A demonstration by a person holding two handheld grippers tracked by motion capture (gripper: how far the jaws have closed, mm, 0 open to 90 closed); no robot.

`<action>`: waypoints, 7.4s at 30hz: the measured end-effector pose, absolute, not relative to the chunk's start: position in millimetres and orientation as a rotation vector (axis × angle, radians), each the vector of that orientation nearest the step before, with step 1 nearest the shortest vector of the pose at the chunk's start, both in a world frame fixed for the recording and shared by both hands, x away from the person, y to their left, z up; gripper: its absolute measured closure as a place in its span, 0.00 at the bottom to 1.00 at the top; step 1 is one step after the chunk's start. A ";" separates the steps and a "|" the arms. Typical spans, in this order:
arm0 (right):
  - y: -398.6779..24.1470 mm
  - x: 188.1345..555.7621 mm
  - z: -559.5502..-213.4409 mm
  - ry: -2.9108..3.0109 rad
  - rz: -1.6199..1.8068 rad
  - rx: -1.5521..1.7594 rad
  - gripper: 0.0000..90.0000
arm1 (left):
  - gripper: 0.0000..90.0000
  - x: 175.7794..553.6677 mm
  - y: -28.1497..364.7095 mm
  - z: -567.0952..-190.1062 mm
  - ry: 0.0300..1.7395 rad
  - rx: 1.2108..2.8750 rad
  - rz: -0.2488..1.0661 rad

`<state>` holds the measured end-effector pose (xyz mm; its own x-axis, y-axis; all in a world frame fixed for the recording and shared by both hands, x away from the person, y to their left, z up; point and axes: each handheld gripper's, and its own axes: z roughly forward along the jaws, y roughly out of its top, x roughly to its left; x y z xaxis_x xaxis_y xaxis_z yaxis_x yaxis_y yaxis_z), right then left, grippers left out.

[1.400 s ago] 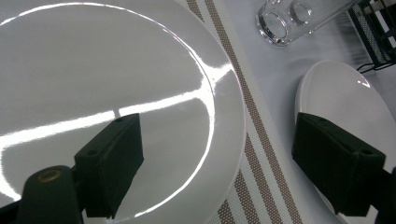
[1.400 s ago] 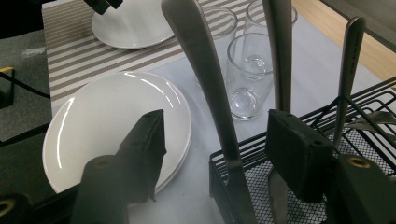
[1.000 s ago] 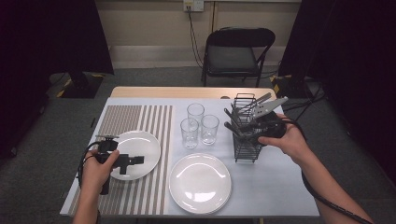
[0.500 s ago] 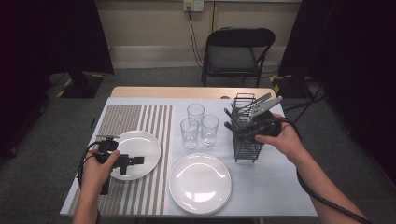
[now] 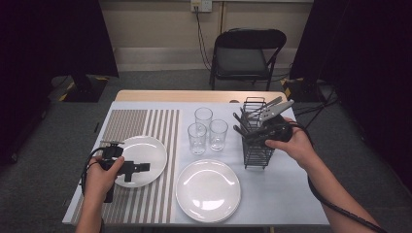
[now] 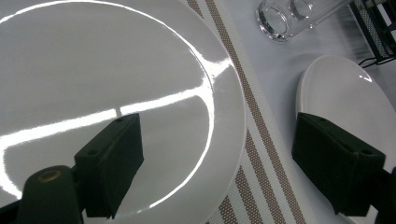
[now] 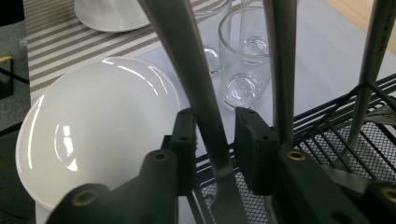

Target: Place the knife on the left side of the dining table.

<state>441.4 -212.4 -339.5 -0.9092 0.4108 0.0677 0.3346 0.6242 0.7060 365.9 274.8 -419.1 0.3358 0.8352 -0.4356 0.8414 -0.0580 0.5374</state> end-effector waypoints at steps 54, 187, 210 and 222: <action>-218.7 433.8 -288.6 2.596 1.205 0.528 0.90 | 0.18 365.3 274.9 -420.1 1.471 1.885 -0.031; -209.5 405.8 -312.6 2.683 1.403 0.564 0.90 | 0.18 362.9 265.0 -419.2 1.452 1.924 -0.061; -227.9 397.2 -349.6 2.731 1.337 0.619 0.90 | 0.18 362.2 261.9 -419.1 1.449 1.940 -0.083; -224.8 394.7 -362.4 2.738 1.323 0.605 0.90 | 0.18 362.2 253.3 -414.5 1.425 1.936 -0.078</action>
